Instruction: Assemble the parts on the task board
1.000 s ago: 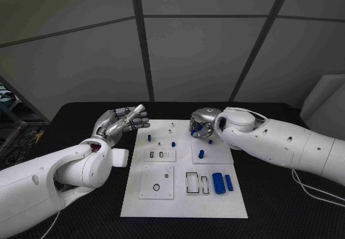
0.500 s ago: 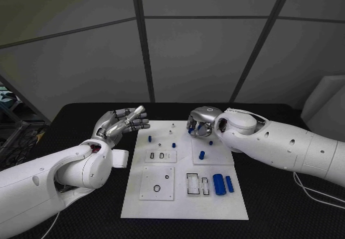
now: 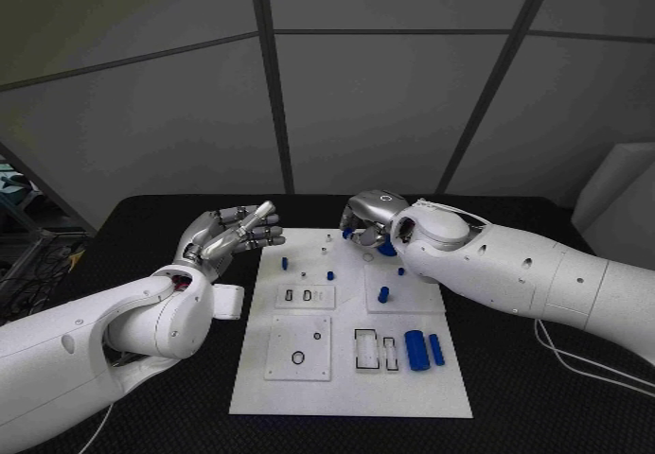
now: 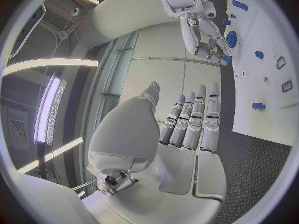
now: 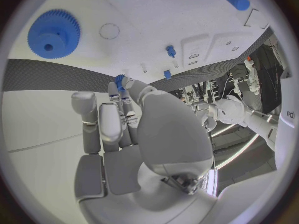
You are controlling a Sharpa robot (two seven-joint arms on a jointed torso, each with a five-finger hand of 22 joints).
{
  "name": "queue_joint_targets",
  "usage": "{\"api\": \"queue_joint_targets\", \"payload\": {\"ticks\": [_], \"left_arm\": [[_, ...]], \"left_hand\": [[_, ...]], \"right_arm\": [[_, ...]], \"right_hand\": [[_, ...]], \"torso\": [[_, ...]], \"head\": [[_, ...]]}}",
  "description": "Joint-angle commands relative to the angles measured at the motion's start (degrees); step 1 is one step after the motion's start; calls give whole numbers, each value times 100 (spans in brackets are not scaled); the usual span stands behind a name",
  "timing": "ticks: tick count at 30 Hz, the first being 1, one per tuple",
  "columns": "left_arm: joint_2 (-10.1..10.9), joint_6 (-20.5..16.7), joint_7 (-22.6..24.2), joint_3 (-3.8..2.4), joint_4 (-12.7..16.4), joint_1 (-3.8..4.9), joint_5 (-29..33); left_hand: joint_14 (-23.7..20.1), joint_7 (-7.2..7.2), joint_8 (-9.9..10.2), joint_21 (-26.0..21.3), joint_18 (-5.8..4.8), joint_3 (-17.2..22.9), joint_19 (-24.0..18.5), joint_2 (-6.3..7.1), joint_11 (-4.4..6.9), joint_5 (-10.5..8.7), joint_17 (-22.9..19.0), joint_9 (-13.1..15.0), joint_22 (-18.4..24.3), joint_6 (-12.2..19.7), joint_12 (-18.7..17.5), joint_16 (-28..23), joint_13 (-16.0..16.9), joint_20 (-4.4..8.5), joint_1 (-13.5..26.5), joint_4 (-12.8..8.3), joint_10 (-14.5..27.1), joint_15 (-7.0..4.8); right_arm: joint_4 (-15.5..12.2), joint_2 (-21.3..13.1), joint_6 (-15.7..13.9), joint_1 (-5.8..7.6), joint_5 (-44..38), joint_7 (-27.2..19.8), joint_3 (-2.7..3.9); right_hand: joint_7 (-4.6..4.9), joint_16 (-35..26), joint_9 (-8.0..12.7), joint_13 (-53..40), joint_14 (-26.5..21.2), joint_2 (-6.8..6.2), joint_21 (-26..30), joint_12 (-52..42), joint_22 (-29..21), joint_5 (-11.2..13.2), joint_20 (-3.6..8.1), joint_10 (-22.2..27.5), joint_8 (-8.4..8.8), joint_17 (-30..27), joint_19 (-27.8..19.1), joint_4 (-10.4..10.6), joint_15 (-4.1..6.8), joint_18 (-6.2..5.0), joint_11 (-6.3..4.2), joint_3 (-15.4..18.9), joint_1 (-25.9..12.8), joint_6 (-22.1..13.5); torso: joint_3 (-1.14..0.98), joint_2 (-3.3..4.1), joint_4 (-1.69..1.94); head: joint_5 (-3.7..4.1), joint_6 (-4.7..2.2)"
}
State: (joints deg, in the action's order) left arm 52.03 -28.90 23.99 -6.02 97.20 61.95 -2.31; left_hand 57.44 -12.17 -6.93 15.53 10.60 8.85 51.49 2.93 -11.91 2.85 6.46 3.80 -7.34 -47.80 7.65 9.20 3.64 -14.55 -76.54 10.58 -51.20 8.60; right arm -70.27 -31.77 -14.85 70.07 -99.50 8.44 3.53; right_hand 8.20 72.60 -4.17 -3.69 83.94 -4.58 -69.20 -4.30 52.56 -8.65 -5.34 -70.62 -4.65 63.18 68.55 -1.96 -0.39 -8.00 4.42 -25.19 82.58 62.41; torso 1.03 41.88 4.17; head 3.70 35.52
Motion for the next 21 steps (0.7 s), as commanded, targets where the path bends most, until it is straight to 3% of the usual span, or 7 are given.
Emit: {"api": "queue_joint_targets", "payload": {"ticks": [1, 11, 21], "left_arm": [[-25, 106, 2, -4, -7, 8, -46], [-49, 113, -5, -5, 0, 10, -46], [-43, 125, -11, -5, 14, 13, -46]], "left_hand": [[5, -272, 23, -5, -33, 0, 30, 41, 0, -4, 7, -7, 7, 49, -25, -34, -5, -4, -32, -31, 50, 26], [4, -272, 23, -6, -33, 0, 29, 41, -1, -4, 7, -6, 7, 49, -25, -36, -4, -5, -34, -34, 50, 27], [4, -272, 23, -6, -33, 0, 29, 41, -1, -4, 7, -6, 7, 49, -25, -36, -4, -5, -34, -34, 50, 27]], "right_arm": [[107, 93, -270, 28, -71, 34, 4], [476, 437, -196, 63, -79, -31, 4], [686, 618, -30, 68, -80, -51, 3]], "right_hand": [[23, 31, 8, -4, 233, -41, -31, 39, 5, -31, -1, -38, 9, 5, 16, 0, 28, 101, 13, -25, 1, 28], [31, 55, 12, -3, 236, -59, -60, 54, 36, -38, -9, -24, 24, 26, 11, 9, 19, 104, 22, -41, -38, 16], [34, 88, 16, -2, 240, -68, -81, 62, 59, -31, -19, -5, 36, 63, 5, 26, 11, 106, 28, -54, -82, 3]], "torso": [[-3, 8, 10], [11, 54, 69], [5, 71, 54]], "head": [[-56, 12], [-32, 19], [-56, 39]]}}
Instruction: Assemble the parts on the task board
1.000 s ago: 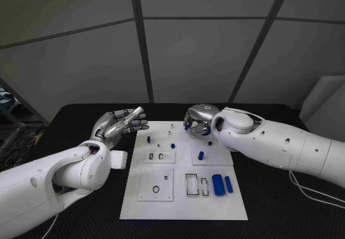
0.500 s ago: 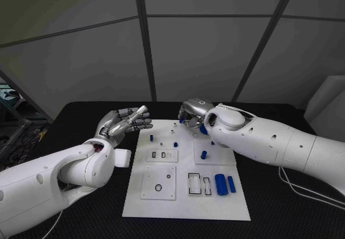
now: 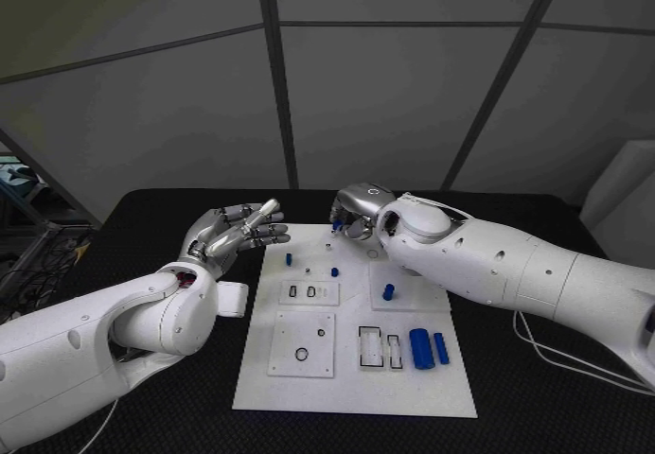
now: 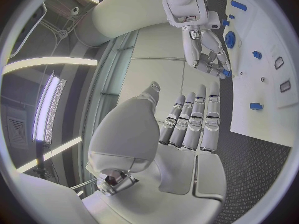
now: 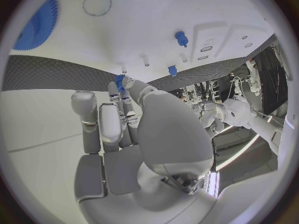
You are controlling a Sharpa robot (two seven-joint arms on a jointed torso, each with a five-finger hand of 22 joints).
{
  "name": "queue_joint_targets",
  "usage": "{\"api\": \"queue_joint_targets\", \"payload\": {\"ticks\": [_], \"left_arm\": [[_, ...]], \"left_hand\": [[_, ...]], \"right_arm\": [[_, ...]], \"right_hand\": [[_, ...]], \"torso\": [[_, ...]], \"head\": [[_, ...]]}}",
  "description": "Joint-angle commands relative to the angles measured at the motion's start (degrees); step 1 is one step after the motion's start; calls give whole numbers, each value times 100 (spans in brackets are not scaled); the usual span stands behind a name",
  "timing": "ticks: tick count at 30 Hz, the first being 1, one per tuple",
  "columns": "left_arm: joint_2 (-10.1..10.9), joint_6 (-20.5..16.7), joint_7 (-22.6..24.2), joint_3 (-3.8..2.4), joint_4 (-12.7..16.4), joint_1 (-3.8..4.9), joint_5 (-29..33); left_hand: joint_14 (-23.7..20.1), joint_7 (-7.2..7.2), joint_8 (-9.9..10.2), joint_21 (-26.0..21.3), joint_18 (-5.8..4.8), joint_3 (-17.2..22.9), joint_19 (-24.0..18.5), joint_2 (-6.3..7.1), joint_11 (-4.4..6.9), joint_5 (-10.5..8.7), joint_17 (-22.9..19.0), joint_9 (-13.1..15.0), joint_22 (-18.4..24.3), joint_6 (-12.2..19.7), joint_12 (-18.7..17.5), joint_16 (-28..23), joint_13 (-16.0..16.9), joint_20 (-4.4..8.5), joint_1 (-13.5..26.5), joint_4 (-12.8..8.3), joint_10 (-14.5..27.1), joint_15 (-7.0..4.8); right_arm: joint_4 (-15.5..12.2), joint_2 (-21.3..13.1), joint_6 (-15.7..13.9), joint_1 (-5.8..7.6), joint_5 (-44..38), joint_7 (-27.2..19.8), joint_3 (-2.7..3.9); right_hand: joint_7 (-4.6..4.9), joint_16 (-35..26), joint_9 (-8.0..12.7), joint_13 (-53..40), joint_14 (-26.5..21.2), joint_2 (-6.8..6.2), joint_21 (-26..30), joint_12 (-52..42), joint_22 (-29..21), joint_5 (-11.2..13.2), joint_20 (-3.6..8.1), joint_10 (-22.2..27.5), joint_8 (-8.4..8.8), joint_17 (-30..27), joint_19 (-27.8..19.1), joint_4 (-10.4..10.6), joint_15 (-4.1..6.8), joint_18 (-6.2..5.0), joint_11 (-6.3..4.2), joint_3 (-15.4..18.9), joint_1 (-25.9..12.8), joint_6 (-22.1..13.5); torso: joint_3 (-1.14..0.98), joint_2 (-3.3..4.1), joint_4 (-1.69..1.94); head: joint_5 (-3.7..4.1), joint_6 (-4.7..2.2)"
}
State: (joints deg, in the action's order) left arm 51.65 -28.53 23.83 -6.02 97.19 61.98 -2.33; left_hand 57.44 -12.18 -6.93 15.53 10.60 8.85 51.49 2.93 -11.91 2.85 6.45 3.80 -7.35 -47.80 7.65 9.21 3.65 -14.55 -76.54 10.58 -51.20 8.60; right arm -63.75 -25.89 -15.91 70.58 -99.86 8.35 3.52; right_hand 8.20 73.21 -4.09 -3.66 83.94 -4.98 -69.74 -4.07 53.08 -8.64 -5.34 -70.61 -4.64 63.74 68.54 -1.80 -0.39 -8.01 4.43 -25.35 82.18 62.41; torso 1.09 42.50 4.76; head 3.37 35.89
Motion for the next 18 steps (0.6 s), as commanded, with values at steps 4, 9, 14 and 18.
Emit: {"api": "queue_joint_targets", "payload": {"ticks": [4, 9, 14, 18], "left_arm": [[-13, 94, 2, -5, 14, 10, -44], [-8, 85, 3, -6, 19, 12, -44], [-8, 80, -10, -6, 20, 13, -44], [-13, 81, -24, -6, 27, 15, -44]], "left_hand": [[0, -272, 23, -9, -34, 1, 27, 42, -2, -4, 7, -5, 10, 50, -25, -43, -4, -6, -37, -40, 52, 29], [0, -272, 23, -9, -34, 1, 27, 42, -2, -4, 7, -5, 10, 50, -25, -43, -4, -6, -37, -40, 52, 29], [-3, -272, 23, -11, -34, 3, 25, 39, -2, -3, 7, -5, 12, 49, -24, -49, -3, -7, -40, -45, 52, 30], [-4, -272, 23, -13, -34, 4, 24, 37, -2, -3, 6, -4, 12, 48, -23, -51, -3, -7, -42, -48, 52, 31]], "right_arm": [[99, 85, 141, 17, -43, -54, 3], [139, 129, 186, 17, -43, -72, 2], [190, 174, 239, 17, -43, -84, 1], [249, 221, 301, 17, -43, -86, 0]], "right_hand": [[35, 31, 8, -5, 240, -28, -38, 40, 21, -31, -22, -3, 38, 8, 9, 17, 9, 108, 29, -41, -56, 2], [36, 36, 9, -4, 240, -32, -37, 42, 14, -30, -26, 4, 42, 11, -2, 24, 6, 106, 30, -45, -72, -3], [36, 36, 9, -4, 240, -32, -37, 42, 14, -30, -26, 4, 42, 11, -2, 24, 6, 106, 30, -45, -72, -3], [36, 39, 10, -4, 240, -33, -41, 43, 20, -29, -27, 8, 44, 14, -1, 26, 5, 107, 31, -46, -79, -5]], "torso": [[0, 11, -4], [-4, 21, -5], [-1, 20, -4], [-1, 24, 4]], "head": [[-32, 15], [-51, 27], [-48, 40], [-56, 54]]}}
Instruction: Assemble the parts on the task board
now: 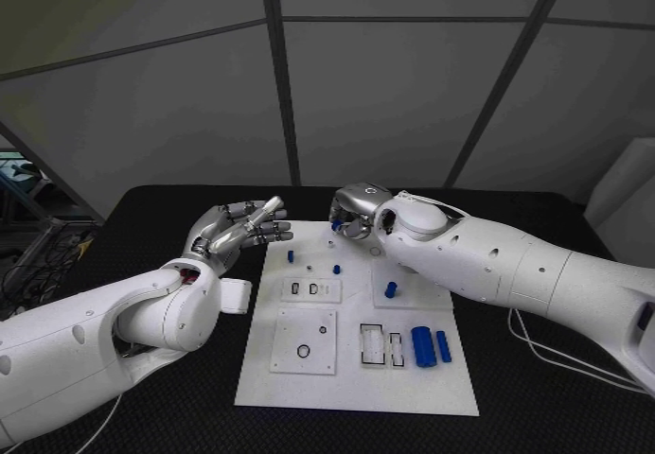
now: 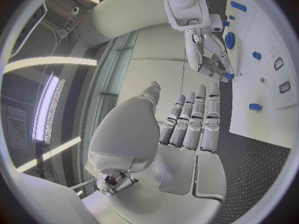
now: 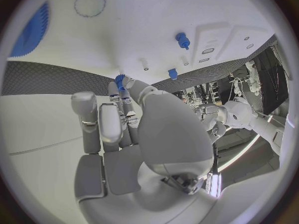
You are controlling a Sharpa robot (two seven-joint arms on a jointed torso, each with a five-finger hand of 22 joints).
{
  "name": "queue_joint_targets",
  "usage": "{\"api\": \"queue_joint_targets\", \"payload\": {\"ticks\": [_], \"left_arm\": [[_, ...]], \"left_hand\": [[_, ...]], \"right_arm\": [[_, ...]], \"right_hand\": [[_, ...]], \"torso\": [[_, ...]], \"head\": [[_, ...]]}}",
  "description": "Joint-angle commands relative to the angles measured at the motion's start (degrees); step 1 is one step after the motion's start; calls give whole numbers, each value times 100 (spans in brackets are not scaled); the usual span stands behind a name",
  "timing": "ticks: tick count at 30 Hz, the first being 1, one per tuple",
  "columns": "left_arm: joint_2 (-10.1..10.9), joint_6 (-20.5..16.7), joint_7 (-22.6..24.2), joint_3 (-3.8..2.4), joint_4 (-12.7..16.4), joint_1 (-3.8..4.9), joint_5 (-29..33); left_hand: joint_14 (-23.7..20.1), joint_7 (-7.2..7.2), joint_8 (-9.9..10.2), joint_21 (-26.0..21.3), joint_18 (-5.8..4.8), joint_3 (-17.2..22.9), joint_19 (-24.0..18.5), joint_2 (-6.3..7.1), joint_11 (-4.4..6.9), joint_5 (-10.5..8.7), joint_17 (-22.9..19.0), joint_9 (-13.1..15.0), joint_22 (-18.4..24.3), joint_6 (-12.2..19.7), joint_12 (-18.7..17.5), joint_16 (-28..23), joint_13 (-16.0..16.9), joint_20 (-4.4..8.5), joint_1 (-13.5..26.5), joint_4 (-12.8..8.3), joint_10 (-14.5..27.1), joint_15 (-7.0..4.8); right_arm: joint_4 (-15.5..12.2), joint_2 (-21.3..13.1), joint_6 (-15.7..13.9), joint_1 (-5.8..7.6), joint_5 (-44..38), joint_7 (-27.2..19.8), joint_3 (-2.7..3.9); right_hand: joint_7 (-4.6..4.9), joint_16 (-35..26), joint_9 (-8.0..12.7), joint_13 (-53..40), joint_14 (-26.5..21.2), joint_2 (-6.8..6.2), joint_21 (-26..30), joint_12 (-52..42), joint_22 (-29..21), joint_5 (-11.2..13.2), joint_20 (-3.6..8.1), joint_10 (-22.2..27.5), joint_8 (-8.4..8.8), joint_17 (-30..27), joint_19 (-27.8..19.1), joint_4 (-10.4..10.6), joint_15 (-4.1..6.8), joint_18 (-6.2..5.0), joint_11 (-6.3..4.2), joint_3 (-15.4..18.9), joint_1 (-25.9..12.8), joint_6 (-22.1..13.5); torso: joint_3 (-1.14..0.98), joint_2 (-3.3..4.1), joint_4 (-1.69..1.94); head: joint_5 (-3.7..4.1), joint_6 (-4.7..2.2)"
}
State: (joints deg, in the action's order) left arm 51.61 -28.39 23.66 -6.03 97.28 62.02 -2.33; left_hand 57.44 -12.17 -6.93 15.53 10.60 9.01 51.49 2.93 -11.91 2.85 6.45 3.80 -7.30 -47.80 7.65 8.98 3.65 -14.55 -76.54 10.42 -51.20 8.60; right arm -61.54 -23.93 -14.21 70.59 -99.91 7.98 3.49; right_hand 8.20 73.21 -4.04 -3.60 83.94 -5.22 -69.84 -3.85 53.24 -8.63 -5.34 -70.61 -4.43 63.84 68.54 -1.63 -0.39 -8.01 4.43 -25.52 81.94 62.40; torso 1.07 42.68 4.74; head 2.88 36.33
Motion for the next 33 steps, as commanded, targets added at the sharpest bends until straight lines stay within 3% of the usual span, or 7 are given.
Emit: {"api": "queue_joint_targets", "payload": {"ticks": [1, 17, 20, 22, 24, 28, 33], "left_arm": [[-8, 67, -9, -5, 20, 11, -44], [5, 65, -15, -5, 25, 19, -43], [6, 66, -16, -5, 21, 20, -43], [7, 65, -17, -5, 18, 21, -43], [8, 66, -18, -5, 16, 21, -43], [17, 67, -18, -5, 13, 21, -43], [46, 87, -21, -5, 2, 21, -43]], "left_hand": [[-4, -272, 22, -12, -34, -12, 24, 37, -2, -3, 7, -5, 8, 48, -23, -28, -3, -7, -42, -32, 52, 30], [-7, -271, 22, -15, -34, -6, 22, 30, -3, -3, 6, -4, 10, 47, -22, -35, -2, -8, -49, -39, 51, 32], [-7, -271, 22, -15, -34, -6, 22, 30, -3, -3, 6, -4, 10, 47, -22, -35, -2, -8, -49, -39, 51, 32], [-7, -271, 22, -15, -34, -6, 22, 30, -3, -3, 6, -4, 10, 47, -22, -35, -2, -8, -49, -39, 51, 32], [-7, -271, 22, -15, -34, -6, 22, 30, -3, -3, 6, -4, 10, 47, -22, -35, -2, -8, -49, -39, 51, 32], [-7, -271, 22, -15, -34, -6, 22, 30, -3, -3, 6, -4, 10, 47, -22, -35, -2, -8, -49, -39, 51, 32], [-7, -271, 22, -15, -34, -6, 22, 30, -3, -3, 6, -4, 10, 47, -22, -35, -2, -8, -49, -39, 51, 32]], "right_arm": [[39, 33, 147, 15, -38, -48, 2], [155, 114, 276, 15, -38, -41, 0], [179, 124, 225, 15, -26, -40, 0], [187, 127, 164, 15, -16, -43, 0], [176, 120, 99, 15, -11, -43, 0], [-4, -4, -43, 14, -5, -28, 0], [-469, -413, -322, 11, 120, -4, 1]], "right_hand": [[36, 39, 5, -10, 240, -10, -31, 21, 5, -30, -27, 7, 23, 4, -1, 9, 5, 108, 31, -30, -55, -5], [60, 8, 23, 7, 208, -67, 4, 46, -72, -1, -61, 217, 78, -71, -102, 38, -37, 91, 76, -57, -155, -133], [176, -164, 41, 5, 87, -194, 246, 13, -481, 27, -159, 881, 87, -352, -428, 63, -169, 17, 214, -55, -259, -639], [175, -395, 38, 3, -65, -236, 506, 9, -901, 56, -220, 1269, 87, -716, -743, 42, -214, -67, 286, 29, -264, -963], [175, -510, 34, 5, -143, -235, 644, 15, -1117, 64, -245, 1445, 89, -903, -899, 26, -231, -106, 316, 98, -252, -1039], [182, -611, 27, -3, -229, -218, 760, -14, -1285, 66, -274, 1615, 81, -1087, -1022, 7, -251, -137, 342, 224, -232, -1121], [208, -510, -2, -28, -171, -154, 676, -200, -1148, -18, -259, 1360, 27, -1015, -905, 23, -224, -117, 294, 306, -231, -969]], "torso": [[-1, 6, 6], [-4, 20, -4], [-2, 19, -4], [-3, 19, -6], [-5, 21, -6], [-8, 18, -15], [-19, 15, -52]], "head": [[-10, 13], [-24, 25], [-18, 24], [-20, 20], [-21, 15], [-26, 7], [-26, -22]]}}
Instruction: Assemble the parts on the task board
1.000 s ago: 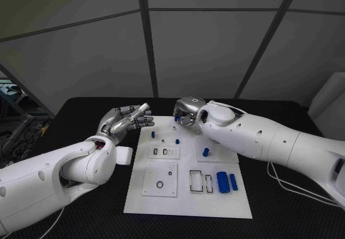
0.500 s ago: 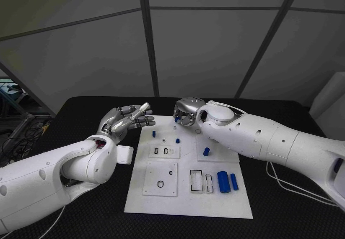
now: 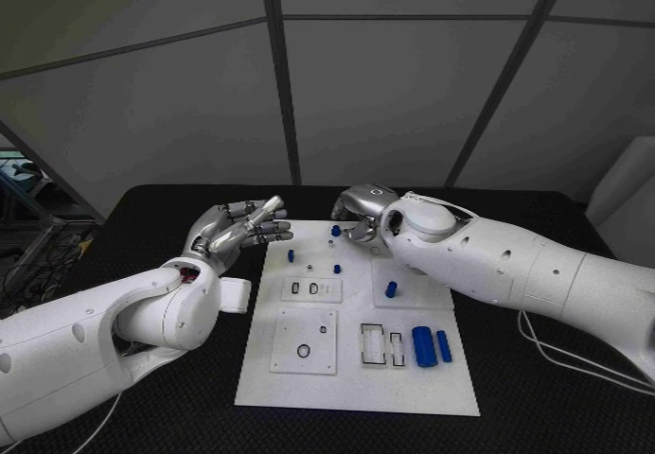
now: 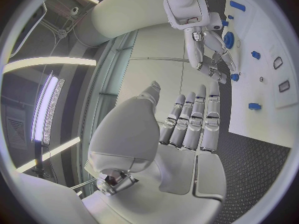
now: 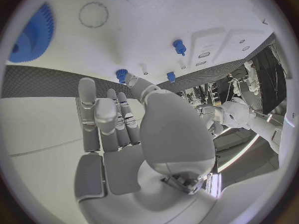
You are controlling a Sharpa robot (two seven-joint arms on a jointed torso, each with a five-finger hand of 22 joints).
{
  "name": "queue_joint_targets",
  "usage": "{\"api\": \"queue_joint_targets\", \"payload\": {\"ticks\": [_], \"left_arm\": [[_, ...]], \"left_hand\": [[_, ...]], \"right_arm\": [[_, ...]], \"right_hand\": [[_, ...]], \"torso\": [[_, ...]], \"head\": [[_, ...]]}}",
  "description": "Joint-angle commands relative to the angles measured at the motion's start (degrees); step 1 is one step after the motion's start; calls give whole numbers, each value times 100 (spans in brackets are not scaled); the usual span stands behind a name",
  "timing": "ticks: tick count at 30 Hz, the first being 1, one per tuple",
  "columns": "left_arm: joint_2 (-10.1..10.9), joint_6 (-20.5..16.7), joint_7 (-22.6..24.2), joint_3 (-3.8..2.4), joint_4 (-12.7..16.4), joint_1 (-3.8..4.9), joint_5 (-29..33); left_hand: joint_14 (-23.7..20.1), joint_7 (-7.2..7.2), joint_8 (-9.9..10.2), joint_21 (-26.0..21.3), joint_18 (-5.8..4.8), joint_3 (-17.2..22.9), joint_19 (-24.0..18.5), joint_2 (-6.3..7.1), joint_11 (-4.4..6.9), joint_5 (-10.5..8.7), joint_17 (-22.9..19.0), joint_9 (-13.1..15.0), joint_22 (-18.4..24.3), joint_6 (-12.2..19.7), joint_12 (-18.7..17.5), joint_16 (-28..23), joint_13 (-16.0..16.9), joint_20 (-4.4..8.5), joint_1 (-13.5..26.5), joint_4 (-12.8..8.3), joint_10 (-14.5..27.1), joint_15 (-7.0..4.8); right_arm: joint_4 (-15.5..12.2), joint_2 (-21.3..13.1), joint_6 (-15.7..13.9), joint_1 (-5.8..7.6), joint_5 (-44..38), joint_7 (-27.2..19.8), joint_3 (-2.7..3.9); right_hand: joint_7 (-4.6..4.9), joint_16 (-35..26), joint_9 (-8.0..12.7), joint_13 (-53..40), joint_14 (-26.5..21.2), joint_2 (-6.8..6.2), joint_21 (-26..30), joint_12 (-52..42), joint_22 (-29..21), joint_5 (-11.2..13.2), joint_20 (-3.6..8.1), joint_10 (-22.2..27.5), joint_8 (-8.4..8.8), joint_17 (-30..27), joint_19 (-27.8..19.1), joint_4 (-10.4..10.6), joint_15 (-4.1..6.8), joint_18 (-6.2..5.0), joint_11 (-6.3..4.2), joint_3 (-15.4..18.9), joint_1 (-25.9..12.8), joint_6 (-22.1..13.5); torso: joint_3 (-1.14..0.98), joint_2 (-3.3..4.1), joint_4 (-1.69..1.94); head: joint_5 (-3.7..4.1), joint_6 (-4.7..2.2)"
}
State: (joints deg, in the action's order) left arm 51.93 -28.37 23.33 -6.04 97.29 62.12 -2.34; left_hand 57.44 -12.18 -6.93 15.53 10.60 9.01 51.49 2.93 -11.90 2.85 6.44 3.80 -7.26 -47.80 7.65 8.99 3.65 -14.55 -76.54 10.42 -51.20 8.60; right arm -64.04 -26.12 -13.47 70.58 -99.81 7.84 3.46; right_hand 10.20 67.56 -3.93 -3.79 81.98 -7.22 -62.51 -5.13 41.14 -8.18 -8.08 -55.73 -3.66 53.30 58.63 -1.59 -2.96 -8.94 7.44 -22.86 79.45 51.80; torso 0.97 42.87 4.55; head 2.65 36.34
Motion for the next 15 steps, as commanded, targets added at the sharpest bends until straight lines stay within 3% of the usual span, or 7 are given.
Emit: {"api": "queue_joint_targets", "payload": {"ticks": [1, 6, 10, 13, 15], "left_arm": [[17, 98, 12, -4, -3, 11, -42], [38, 132, 10, -4, -13, 10, -42], [65, 142, 6, -3, -22, 9, -42], [72, 155, 0, -3, -38, 9, -42], [70, 167, -4, -3, -45, 9, -42]], "left_hand": [[-7, -271, 22, -15, -35, -6, 22, 30, -3, -3, 7, -4, 6, 47, -22, -36, -2, -8, -49, -39, 51, 32], [-9, -270, 22, -19, -35, -4, 19, 26, -3, -4, 7, -3, 9, 47, -21, -43, -1, -9, -53, -48, 51, 33], [-8, -269, 22, -19, -35, -3, 20, 25, -2, -4, 8, -3, 9, 47, -20, -44, -1, -9, -54, -50, 51, 32], [-6, -268, 22, -19, -34, -2, 20, 24, -2, -4, 8, -2, 10, 46, -19, -44, 0, -9, -55, -52, 50, 32], [-5, -267, 21, -19, -34, -2, 21, 23, -1, -4, 9, -2, 10, 45, -18, -44, 0, -9, -56, -53, 49, 31]], "right_arm": [[-335, -315, -477, 11, 175, 8, 5], [-810, -903, -700, 10, 754, -5, 7], [-1146, -1369, -710, 9, 1224, -21, 7], [-1312, -1626, -606, 9, 1338, 12, 6], [-1353, -1713, -511, 10, 1361, 45, 6]], "right_hand": [[16, 88, -18, -9, 49, 51, -100, -110, 132, -109, 20, -194, -64, 73, 136, 28, 37, -11, -15, 48, 9, 139], [1, 262, -37, -8, 161, 33, -343, -285, 534, -168, 43, -558, -118, 267, 418, 156, 75, 63, -72, 94, -133, 361], [-9, 442, -28, -73, 265, -120, -708, -491, 1134, -380, 95, -1062, -113, 504, 848, 304, 155, 172, -162, 244, -343, 438], [13, 622, 10, -173, 328, -311, -894, -636, 1437, -264, 117, -1347, -17, 786, 1075, 446, 195, 233, -183, 548, -520, 248], [-57, 653, -9, -331, 327, -276, -943, -768, 1511, -280, 170, -1459, -66, 824, 1151, 596, 289, 242, -255, 898, -407, 230]], "torso": [[-12, -8, -52], [-31, -15, -124], [-55, -5, -169], [-71, -2, -206], [-76, 2, -221]], "head": [[6, -37], [46, -69], [63, -110], [64, -143], [67, -148]]}}
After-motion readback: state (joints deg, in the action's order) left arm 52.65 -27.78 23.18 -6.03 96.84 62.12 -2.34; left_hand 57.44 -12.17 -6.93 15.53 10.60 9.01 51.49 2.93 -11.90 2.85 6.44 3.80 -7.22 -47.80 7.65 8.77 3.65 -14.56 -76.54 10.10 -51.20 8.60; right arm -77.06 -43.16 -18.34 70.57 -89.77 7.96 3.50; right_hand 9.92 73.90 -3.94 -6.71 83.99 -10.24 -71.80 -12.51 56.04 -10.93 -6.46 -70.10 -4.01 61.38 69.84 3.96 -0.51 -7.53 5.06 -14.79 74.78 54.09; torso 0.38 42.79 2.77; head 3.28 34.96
